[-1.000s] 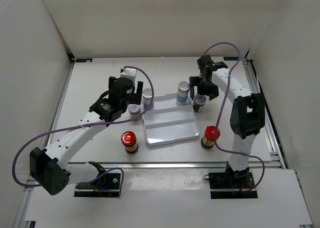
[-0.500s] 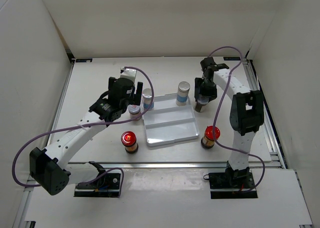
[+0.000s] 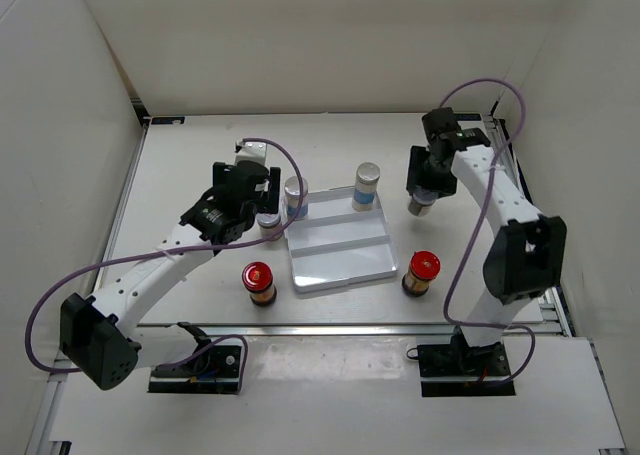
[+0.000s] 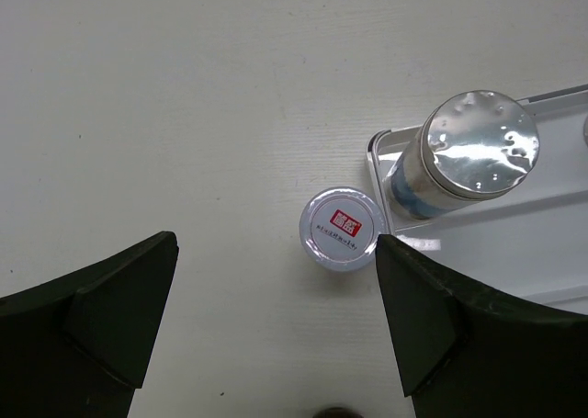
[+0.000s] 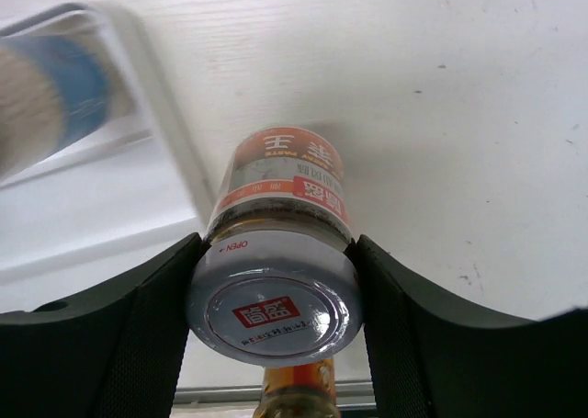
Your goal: Organize the condiment bottles
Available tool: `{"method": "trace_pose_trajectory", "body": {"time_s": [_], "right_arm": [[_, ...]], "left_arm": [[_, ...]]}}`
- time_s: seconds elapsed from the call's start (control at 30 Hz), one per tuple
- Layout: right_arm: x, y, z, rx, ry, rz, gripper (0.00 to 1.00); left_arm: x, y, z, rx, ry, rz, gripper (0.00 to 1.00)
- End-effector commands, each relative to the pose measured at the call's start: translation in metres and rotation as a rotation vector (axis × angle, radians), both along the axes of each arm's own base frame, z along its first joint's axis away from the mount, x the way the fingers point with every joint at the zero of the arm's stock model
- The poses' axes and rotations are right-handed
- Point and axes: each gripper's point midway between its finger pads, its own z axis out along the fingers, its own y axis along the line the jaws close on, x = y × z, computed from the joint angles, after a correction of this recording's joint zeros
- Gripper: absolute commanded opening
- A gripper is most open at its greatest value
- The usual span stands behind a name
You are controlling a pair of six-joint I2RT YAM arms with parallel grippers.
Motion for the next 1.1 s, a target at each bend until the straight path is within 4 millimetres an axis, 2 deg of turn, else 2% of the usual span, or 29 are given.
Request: {"method": "trace_pose_trajectory", "body": {"time_s": [0.0,0.13,0.23,0.33,0.47,0.63,0.7,0.77,0.87,1.03,1.07], "right_arm": [[-0.019,0.038,0.041,0.146,-0.095,0.086,0.01],[-0.040,0.081,0.041,0.219,-0.093,0.226,0.01],[-0.046,0.104,0.038,0.271,-0.082,0.288,0.01],[-0.044,0.116,0.026,0.301,-0.059,0.313,0.01],[-0.036,0.120,0.002,0.293,-0.019,0.299,0.01],[-0.026,0.129,-0.011,0.313,-0.021,0.309,0.01],[-0.025,0.129,-0.019,0.307,-0.001,0.306,0.01],[-0.024,0.126,-0.030,0.282,0.018,0.294,0.01],[-0.023,0.120,-0.032,0.232,0.011,0.280,0.01],[-0.026,0.111,-0.041,0.182,0.045,0.259,0.01],[-0.025,0.111,-0.041,0.180,0.052,0.258,0.22]], "left_arm": [[-0.007,0.012,-0.003,-0.038,0.003,0.084,0.99],[-0.009,0.010,-0.013,-0.052,0.030,0.090,0.99],[-0.009,0.008,-0.021,-0.052,0.051,0.085,0.99],[-0.009,0.011,-0.026,-0.064,0.060,0.118,0.99],[-0.010,0.014,-0.035,-0.060,0.076,0.139,0.99],[-0.013,0.020,-0.049,-0.052,0.089,0.185,0.99],[-0.011,0.019,-0.047,-0.059,0.081,0.184,0.99],[-0.012,0.015,-0.051,-0.078,0.081,0.168,0.99],[-0.013,0.014,-0.051,-0.089,0.076,0.160,0.99],[-0.009,0.023,-0.052,-0.103,0.078,0.190,0.99],[-0.010,0.020,-0.054,-0.118,0.082,0.188,0.99]]}}
